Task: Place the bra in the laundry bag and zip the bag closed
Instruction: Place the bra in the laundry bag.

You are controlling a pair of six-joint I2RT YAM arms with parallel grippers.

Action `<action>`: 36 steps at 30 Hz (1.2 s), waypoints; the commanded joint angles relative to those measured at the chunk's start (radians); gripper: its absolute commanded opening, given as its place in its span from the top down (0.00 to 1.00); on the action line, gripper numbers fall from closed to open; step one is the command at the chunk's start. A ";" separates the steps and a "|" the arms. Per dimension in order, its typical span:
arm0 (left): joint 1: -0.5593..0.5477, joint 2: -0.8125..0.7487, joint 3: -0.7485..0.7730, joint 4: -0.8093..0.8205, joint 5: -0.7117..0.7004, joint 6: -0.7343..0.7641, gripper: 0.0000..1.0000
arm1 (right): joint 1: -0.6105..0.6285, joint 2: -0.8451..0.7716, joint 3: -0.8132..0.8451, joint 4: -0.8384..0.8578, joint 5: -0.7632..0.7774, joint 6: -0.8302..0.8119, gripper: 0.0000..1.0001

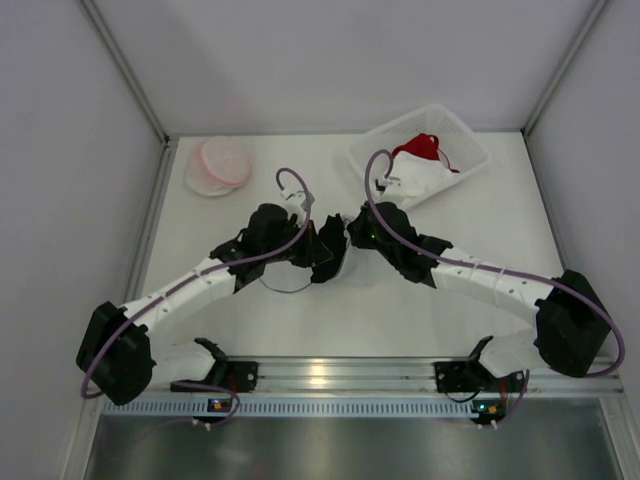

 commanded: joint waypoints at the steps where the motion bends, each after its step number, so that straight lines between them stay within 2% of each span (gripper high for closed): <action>1: -0.008 -0.103 0.010 0.050 0.020 0.027 1.00 | -0.028 -0.010 0.026 0.001 0.071 0.016 1.00; 6: -0.010 -0.151 0.010 -0.061 0.058 0.065 1.00 | -0.043 -0.001 0.039 -0.029 0.084 0.005 1.00; 16: -0.020 -0.158 -0.063 -0.072 0.150 0.145 1.00 | -0.054 0.015 0.063 -0.057 0.055 -0.021 1.00; 21: -0.020 -0.015 -0.014 -0.072 0.100 0.142 1.00 | -0.054 0.003 0.074 -0.023 -0.021 -0.045 1.00; 26: -0.020 0.121 0.119 -0.021 0.036 0.134 1.00 | -0.051 -0.022 0.039 0.040 -0.167 -0.079 1.00; 31: -0.020 0.224 0.188 0.136 -0.006 0.062 1.00 | -0.037 -0.086 -0.044 0.058 -0.169 -0.056 1.00; 36: -0.020 0.308 0.219 0.204 -0.115 -0.022 1.00 | -0.033 -0.126 -0.089 0.064 -0.167 -0.021 1.00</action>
